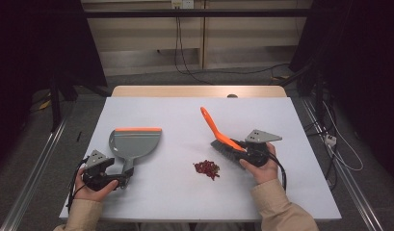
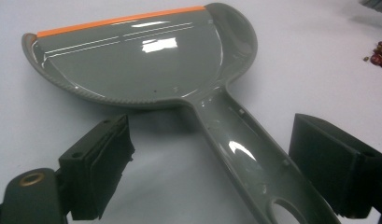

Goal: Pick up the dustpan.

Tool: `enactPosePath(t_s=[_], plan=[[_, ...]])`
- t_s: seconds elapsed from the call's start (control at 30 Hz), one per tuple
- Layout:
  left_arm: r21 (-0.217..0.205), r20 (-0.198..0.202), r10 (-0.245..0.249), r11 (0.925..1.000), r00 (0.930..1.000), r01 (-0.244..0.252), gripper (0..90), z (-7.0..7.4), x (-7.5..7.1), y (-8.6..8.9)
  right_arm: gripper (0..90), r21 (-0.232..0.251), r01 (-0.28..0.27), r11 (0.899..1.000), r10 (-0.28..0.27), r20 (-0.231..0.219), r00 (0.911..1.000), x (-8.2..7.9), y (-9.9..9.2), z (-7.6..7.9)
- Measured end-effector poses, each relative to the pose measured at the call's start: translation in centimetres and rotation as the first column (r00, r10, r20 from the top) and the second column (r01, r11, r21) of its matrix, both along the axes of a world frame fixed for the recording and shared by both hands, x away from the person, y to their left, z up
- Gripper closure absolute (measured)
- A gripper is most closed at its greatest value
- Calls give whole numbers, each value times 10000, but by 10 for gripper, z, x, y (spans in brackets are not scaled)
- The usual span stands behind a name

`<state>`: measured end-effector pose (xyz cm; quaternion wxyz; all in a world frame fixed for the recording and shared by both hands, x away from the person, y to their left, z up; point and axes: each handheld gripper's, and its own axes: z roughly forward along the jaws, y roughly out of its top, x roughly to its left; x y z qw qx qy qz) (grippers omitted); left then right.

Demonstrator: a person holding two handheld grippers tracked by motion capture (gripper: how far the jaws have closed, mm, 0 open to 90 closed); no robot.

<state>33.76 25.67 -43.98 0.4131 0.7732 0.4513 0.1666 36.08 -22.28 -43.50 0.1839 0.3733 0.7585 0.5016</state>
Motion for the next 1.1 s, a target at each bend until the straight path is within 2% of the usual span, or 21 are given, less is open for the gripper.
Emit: enactPosePath(t_s=[0.07, 0.3, 0.4, 0.5, 0.6, 0.73, 0.9, 0.97, 1.1], plan=[[-102, -72, 106, 9999, 9999, -107, 131, 0, 1, -1, 712, -15, 18, 10000, -18, -19, 10000, 0, -1, 0], [113, -264, 651, 9978, 9975, -648, 138, 0, 9, -7, 712, 13, 3, 10000, -4, 78, 10000, -1, 1, 0], [300, -476, 717, 9971, 9963, -703, 154, -2, 13, -9, 712, -70, -40, 10000, 41, 45, 10000, -1, 2, 0], [303, -634, 728, 9970, 9953, -710, 184, -4, 14, -9, 712, -179, -5, 9998, 5, 2, 10000, -1, 2, -1], [369, -821, 738, 9968, 9939, -710, 239, -4, 17, -6, 712, -252, 49, 9997, -51, -87, 9999, 0, 1, -3], [411, -759, 722, 9968, 9945, -692, 381, -3, 23, -3, 712, -291, 36, 9996, -39, -112, 9999, -1, 1, -4], [936, -1065, 527, 9947, 9929, -428, 466, 1, 33, -7, 712, -300, 88, 9995, -93, -171, 9998, -2, 0, -5], [1028, -1200, 554, 9938, 9912, -431, 498, 2, 37, -9, 712, -308, 90, 9995, -95, -156, 9998, -2, 0, -4], [1286, -1507, 496, 9912, 9873, -302, 619, -2, 43, -15, 712, -367, 61, 9993, -68, -213, 9998, -1, 0, -6]])
